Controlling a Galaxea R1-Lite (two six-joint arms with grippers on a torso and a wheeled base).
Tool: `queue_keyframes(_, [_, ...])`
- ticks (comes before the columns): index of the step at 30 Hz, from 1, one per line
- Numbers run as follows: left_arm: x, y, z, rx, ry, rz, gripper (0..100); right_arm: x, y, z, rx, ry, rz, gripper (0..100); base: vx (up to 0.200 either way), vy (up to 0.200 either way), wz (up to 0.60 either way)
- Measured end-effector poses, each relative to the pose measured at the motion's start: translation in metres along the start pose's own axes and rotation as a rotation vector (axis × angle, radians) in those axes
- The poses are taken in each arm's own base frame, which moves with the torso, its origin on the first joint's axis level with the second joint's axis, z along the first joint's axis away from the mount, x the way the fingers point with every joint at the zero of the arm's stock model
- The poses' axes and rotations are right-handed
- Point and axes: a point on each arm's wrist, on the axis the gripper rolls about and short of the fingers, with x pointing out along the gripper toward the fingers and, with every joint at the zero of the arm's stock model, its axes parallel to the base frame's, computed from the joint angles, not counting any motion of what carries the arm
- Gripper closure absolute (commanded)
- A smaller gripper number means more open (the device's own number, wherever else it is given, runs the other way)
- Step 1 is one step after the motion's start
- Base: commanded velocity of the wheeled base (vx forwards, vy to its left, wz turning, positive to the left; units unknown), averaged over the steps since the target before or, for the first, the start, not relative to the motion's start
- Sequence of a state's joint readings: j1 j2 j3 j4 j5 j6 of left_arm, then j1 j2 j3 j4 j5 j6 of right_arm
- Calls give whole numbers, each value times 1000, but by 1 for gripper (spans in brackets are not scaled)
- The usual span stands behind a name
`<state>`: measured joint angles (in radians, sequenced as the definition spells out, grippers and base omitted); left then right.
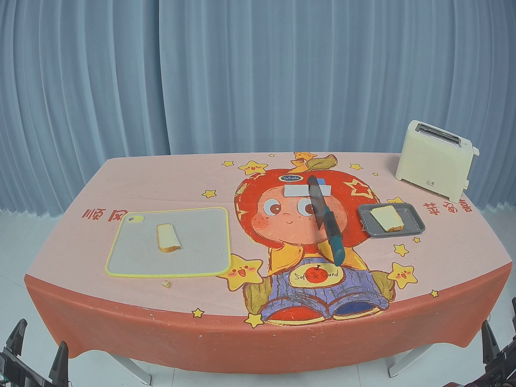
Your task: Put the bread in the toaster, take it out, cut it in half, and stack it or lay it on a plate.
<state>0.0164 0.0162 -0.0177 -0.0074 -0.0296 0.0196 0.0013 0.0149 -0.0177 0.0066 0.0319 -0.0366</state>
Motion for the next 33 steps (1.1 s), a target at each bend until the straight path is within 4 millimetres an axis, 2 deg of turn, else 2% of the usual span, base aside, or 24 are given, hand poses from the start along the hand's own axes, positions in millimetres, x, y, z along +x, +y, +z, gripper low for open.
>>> queue_keyframes(23, [0, 0, 2, 32, -24, -6, 0, 0, 0, 0, 0, 0, 0, 0, 0, 0, 0])
queue_keyframes(30, [-2, 0, 19, 37, -185, -1, 0, 0, 0, 0, 0, 0, 0, 0, 0, 0, 0])
queue_keyframes(33, [-2, 0, 19, 40, -191, -1, 0, 0, 0, 0, 0, 0, 0, 0, 0, 0, 0])
